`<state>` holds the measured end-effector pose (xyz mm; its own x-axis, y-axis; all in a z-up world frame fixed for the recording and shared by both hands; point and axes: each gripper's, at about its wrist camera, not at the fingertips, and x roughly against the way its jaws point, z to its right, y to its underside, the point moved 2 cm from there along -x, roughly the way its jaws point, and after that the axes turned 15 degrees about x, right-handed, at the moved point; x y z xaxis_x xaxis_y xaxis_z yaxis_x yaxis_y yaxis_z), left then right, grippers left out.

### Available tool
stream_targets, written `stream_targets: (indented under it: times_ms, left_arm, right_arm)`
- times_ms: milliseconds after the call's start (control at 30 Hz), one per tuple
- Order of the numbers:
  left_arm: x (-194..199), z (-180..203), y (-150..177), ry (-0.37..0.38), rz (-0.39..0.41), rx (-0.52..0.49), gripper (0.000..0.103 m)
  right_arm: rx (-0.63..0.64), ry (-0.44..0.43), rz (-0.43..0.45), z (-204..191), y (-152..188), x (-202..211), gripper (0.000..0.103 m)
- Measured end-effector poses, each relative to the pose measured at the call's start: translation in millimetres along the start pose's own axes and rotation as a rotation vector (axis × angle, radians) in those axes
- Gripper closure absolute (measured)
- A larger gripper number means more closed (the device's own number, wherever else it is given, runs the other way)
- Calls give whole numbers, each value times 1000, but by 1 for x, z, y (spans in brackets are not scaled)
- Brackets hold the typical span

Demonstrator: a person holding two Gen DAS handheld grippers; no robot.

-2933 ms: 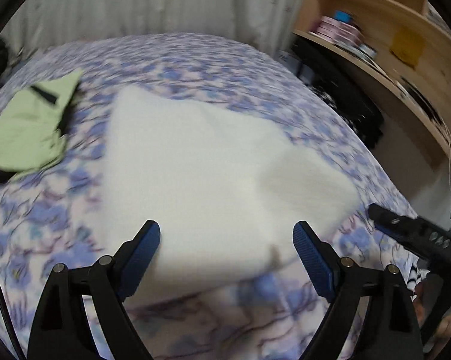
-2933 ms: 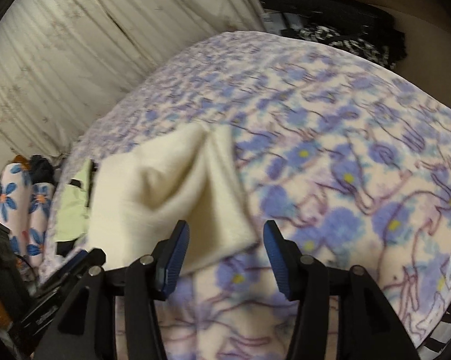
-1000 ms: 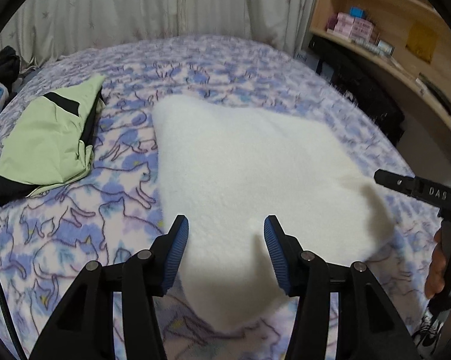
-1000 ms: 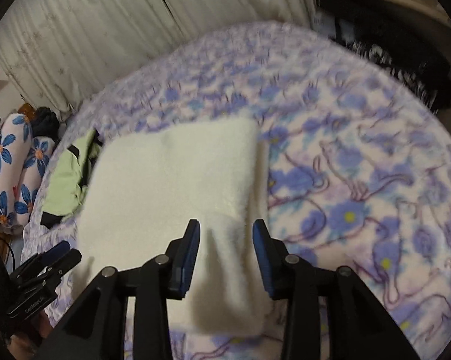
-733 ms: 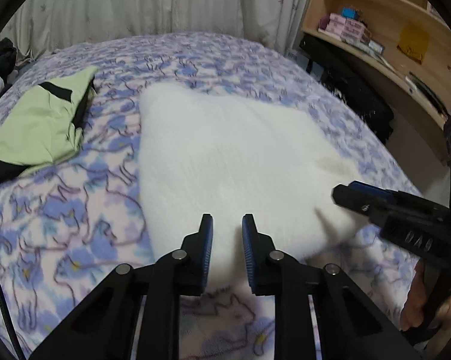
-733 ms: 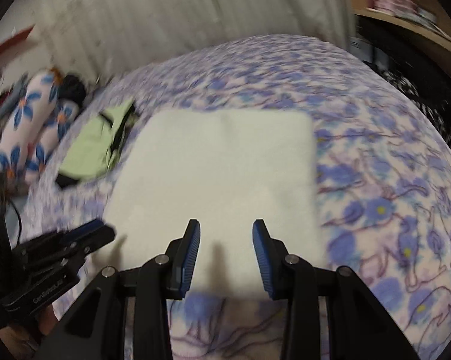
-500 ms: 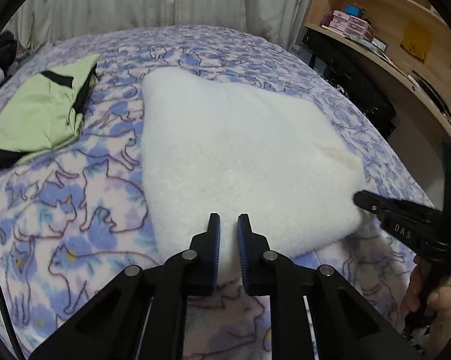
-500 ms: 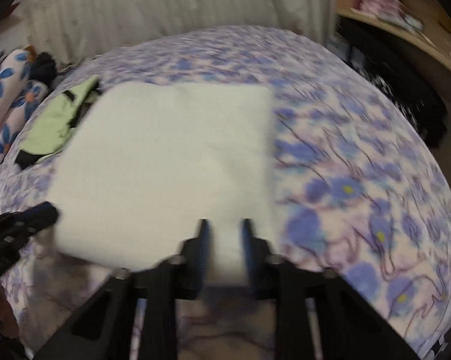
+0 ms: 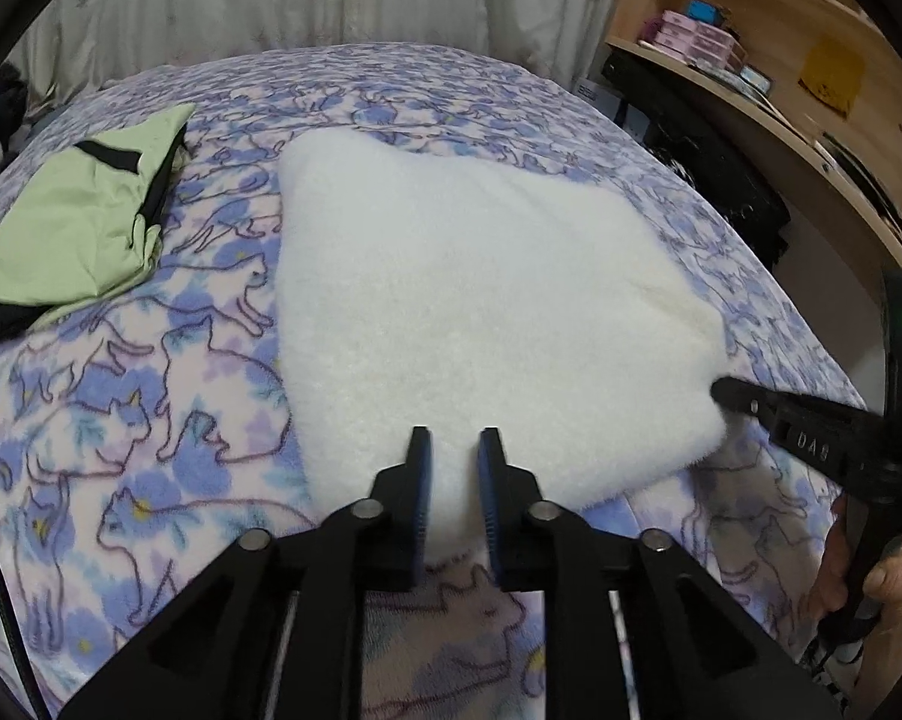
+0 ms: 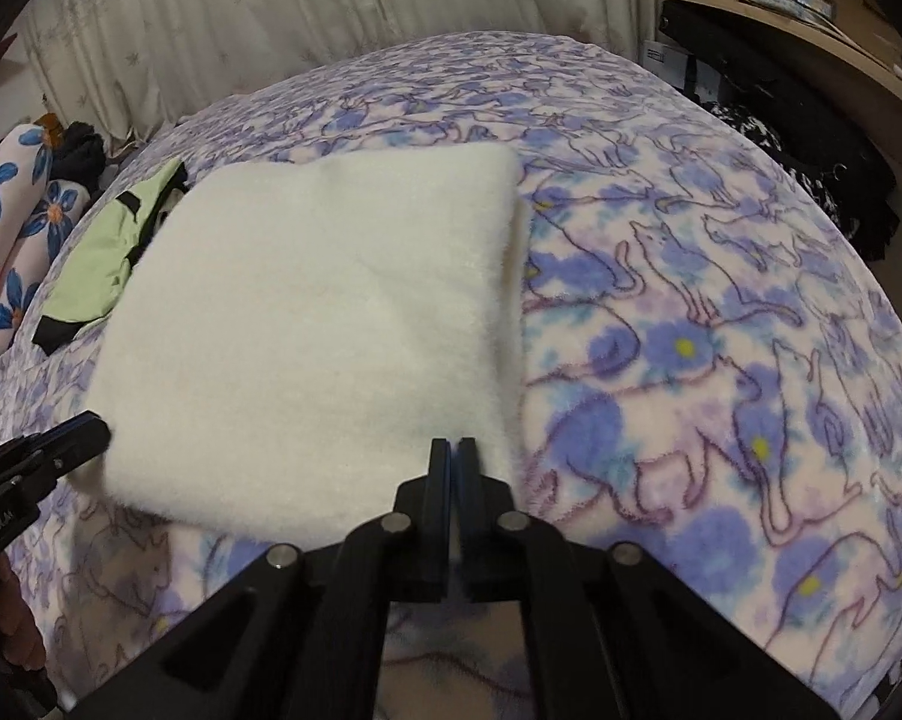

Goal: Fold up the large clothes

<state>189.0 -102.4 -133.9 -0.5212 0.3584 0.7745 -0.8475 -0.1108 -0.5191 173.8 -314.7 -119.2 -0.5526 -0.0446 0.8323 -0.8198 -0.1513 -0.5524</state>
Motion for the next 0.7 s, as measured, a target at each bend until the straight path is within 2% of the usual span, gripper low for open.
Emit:
stream_targets:
  times_ms: [67, 167, 267, 367, 467, 633, 700]
  left_arm:
    - [5, 4, -4, -2, -1, -29, 73]
    - [12, 6, -24, -19, 51, -48, 66]
    - [8, 3, -54, -26, 76, -18, 66]
    - [-8, -3, -85, -47, 83, 12, 66]
    - [-31, -10, -109, -67, 53, 44, 66]
    - [-63, -23, -128, -107, 39, 65, 66]
    - [-67, -24, -132, -108, 46, 63, 65]
  right_arm:
    - [11, -9, 28, -2, -10, 9, 100]
    - [25, -20, 61, -2, -35, 14, 96]
    - [27, -30, 83, -1, -64, 7, 88]
    - [30, -45, 87, -3, -93, -11, 87]
    - [17, -71, 70, -1, -117, -37, 87]
    - [18, -42, 10, 10, -133, -80, 87]
    - [21, 11, -15, 23, -134, -94, 87]
